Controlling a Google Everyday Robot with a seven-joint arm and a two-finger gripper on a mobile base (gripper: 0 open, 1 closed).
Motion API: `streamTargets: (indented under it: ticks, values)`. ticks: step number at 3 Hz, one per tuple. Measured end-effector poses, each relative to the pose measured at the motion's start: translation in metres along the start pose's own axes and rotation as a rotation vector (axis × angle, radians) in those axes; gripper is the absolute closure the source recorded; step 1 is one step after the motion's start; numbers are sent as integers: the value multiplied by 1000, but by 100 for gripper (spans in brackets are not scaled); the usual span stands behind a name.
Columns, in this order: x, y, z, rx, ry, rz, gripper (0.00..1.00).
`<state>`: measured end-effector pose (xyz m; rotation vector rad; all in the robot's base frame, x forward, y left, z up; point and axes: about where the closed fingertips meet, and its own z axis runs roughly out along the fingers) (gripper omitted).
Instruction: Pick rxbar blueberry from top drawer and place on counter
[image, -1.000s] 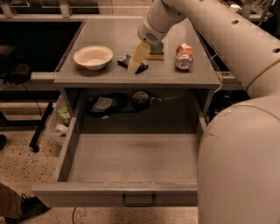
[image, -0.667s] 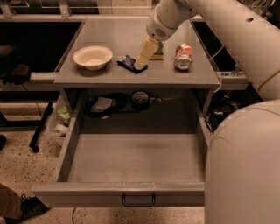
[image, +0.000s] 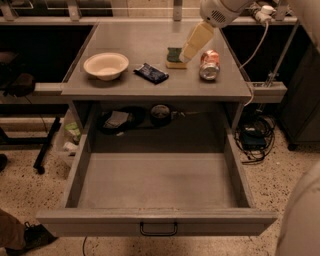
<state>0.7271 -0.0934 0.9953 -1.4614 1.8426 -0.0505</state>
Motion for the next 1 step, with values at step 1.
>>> streamTargets:
  ticks: [1]
  values:
    - [0,0,-3,3,-1,0,0]
